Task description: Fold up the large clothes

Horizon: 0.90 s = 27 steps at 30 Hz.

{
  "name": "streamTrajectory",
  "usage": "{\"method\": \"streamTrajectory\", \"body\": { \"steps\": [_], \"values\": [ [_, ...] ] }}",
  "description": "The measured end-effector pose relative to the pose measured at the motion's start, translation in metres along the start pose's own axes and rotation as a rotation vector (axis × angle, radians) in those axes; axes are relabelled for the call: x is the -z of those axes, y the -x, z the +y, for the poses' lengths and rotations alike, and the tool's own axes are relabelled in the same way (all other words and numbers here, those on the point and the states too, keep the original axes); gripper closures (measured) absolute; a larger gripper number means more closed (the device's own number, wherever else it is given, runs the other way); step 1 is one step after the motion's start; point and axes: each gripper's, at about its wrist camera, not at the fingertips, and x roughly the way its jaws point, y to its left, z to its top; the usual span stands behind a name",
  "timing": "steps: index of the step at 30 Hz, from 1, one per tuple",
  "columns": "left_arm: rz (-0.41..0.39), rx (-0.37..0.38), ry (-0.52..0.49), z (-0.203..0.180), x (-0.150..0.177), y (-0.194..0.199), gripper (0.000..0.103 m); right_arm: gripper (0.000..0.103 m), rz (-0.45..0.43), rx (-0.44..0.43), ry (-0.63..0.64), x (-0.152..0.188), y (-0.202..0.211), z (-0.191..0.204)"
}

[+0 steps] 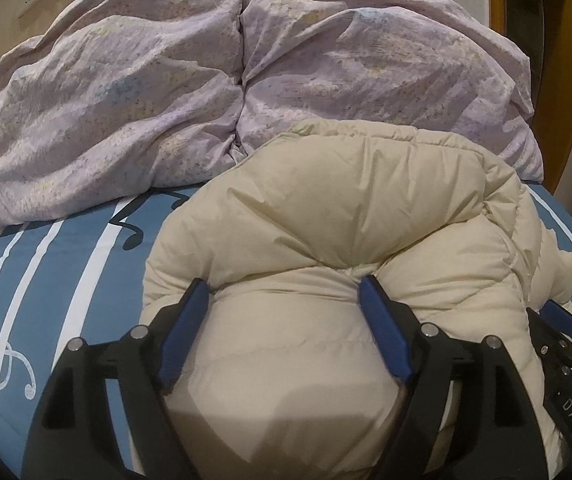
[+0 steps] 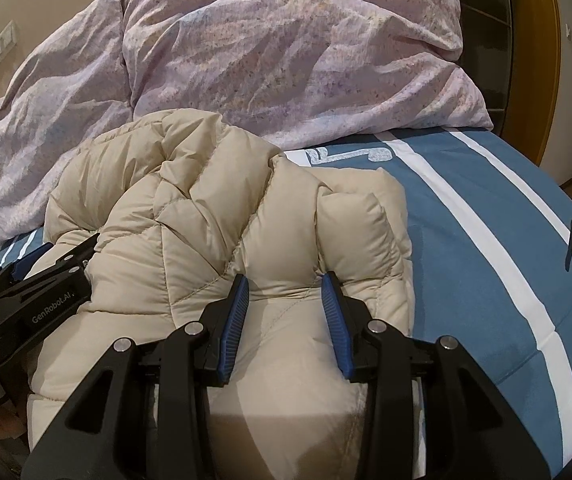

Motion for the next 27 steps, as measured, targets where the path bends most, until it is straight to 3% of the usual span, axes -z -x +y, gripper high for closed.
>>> {"method": "streamTrajectory", "body": {
  "steps": [27],
  "values": [
    [0.001, -0.008, -0.005, 0.0004, -0.0004, -0.0016, 0.021, 0.062, 0.001, 0.004, 0.001, 0.0001, -0.0011, 0.0003]
  ]
}}
